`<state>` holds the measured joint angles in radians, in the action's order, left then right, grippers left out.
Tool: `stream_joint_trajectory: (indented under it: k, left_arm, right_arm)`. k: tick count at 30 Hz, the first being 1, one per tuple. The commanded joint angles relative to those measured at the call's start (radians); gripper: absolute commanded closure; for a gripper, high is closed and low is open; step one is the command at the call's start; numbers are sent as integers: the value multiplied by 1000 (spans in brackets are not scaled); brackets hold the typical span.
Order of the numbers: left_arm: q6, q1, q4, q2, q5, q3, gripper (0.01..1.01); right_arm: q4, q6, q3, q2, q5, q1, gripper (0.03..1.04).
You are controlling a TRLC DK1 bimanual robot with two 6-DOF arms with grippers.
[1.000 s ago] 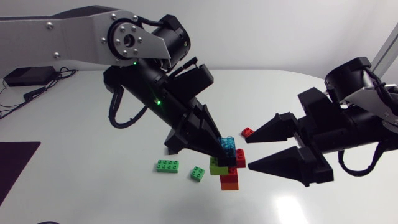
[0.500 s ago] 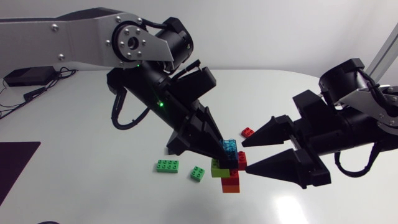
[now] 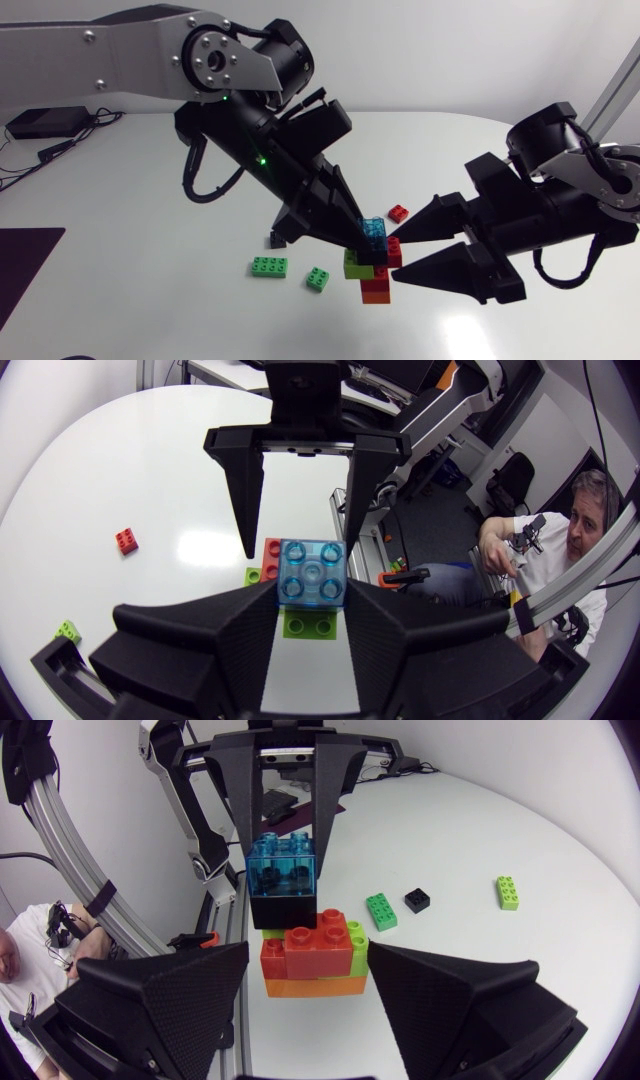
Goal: Separate the duplo bricks
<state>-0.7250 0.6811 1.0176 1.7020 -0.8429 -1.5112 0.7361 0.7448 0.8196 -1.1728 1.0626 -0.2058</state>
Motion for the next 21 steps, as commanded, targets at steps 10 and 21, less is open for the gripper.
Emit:
stream_joint_trajectory:
  k: [10, 21]
  left_arm:
    - [-11, 18, 9, 21, -24, -35, 739]
    - [-2, 15, 9, 24, -24, -44, 738]
  right_arm:
    - [-14, 2, -31, -13, -3, -9, 634]
    - [-26, 5, -43, 9, -3, -27, 784]
